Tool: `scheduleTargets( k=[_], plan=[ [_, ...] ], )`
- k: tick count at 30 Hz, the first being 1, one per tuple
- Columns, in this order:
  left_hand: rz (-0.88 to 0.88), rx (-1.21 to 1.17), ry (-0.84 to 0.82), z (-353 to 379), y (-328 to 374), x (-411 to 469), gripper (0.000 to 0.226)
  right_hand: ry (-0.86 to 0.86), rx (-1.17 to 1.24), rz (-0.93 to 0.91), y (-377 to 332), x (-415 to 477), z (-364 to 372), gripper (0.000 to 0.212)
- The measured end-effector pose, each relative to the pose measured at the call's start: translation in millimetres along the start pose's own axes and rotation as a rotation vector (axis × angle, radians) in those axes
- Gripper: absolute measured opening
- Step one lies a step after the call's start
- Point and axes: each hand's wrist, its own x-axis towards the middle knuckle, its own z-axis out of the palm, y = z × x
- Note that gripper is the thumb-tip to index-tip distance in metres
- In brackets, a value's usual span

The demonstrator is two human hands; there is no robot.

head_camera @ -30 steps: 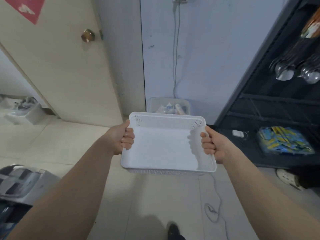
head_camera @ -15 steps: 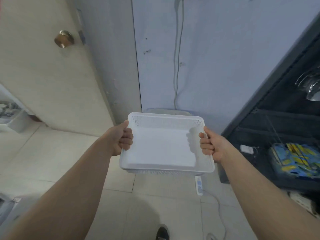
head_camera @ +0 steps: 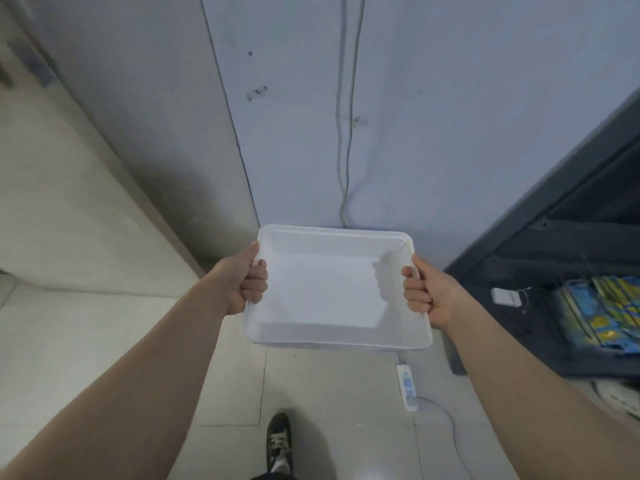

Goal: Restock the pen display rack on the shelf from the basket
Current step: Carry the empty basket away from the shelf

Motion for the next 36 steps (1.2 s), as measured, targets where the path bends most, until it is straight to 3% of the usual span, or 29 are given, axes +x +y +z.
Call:
scheduleTargets(
  k=[8,20,36],
  plan=[
    [0.012,0.052,-0.005,3.8,48.9,132.7,0.044,0.088,0.003,-0.045,-30.2,126.8,3.6,0.033],
    [-0.03,-0.013,0.035,-13.1,20.9,313.0,0.044,0.072,-0.059,-0.008,-13.3,306.4,-31.4,0.036],
    [-0.017,-0.03,0.187,-10.6,-7.9,371.5,0.043,0.048,-0.092,0.012,-5.1,371.9,-54.4,0.036]
  ],
)
